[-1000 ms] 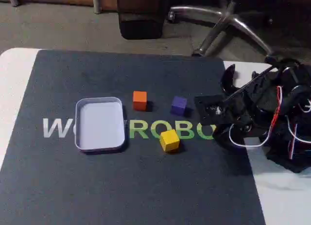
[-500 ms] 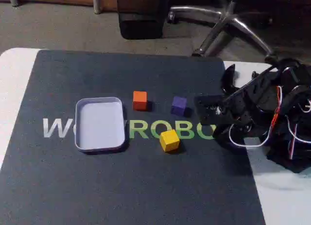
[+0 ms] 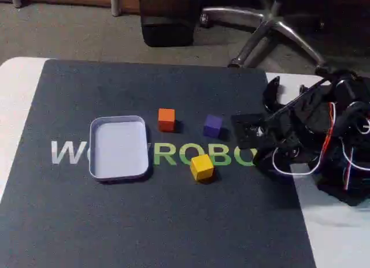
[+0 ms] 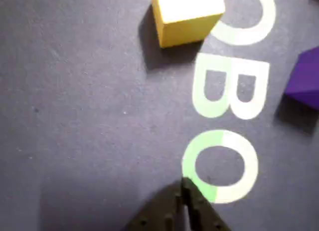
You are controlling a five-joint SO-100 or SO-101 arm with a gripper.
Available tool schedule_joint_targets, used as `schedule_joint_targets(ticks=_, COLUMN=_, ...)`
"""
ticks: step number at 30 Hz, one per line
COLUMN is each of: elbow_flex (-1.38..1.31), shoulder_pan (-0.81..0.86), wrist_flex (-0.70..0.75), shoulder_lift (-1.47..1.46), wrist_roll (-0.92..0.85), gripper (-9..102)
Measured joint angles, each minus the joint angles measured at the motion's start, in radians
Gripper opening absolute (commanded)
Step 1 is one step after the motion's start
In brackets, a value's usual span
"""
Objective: Move blocks one by one until all three blocks are in the tray.
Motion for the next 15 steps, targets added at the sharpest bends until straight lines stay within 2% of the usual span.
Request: schedule_joint_targets(ticks=15, elbow_flex=0.000, shoulder_pan=-0.043, wrist_flex=0.008, shoulder_lift=0.000, wrist_roll=0.038, gripper=-7)
